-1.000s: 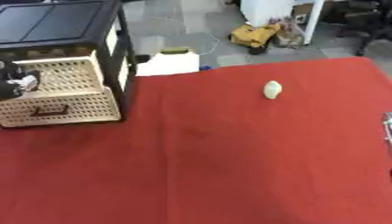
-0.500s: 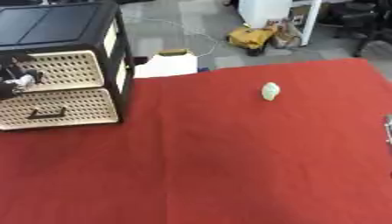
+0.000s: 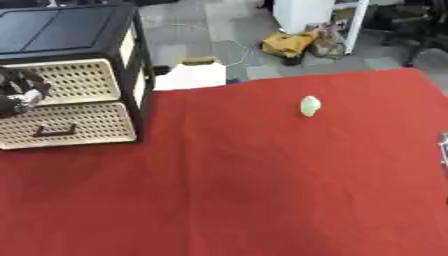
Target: Pick up objects from table and place into drawer.
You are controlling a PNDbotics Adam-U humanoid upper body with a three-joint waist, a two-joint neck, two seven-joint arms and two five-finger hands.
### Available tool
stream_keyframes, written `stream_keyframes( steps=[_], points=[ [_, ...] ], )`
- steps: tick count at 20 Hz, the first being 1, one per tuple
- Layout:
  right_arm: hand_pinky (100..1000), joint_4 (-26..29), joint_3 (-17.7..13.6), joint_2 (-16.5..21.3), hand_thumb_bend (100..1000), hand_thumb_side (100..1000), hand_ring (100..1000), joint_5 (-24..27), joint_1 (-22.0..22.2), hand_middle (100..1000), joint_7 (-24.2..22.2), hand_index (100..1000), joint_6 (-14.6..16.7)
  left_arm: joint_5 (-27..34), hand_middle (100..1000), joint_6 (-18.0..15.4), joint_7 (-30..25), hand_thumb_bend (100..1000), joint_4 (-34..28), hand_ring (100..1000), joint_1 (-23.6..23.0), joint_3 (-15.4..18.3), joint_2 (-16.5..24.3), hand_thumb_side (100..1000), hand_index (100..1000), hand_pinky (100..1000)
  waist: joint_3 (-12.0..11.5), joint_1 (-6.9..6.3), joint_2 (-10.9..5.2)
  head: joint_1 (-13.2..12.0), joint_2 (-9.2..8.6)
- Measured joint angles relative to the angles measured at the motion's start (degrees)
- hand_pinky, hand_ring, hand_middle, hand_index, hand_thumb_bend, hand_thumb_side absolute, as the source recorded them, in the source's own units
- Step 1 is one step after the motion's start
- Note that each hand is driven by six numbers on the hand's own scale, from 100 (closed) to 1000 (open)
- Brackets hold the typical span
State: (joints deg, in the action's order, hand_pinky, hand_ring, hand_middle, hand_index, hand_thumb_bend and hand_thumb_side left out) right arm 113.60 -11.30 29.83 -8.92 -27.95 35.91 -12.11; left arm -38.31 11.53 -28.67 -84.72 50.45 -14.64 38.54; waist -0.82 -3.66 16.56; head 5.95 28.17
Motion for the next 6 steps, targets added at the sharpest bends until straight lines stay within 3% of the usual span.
stream_keyframes(
  steps=[6],
  points=[
    [706,0.00,0.00,-0.37,100,587,772,-0.02,0.25,579,0.14,776,-0.14,-0.06,630,-0.43,-3.97,100,-7.31,530,-2.07,0.85,2.49,1000,780,333,-0.87,0.33,-1.20,0.28,0.54]
  ],
)
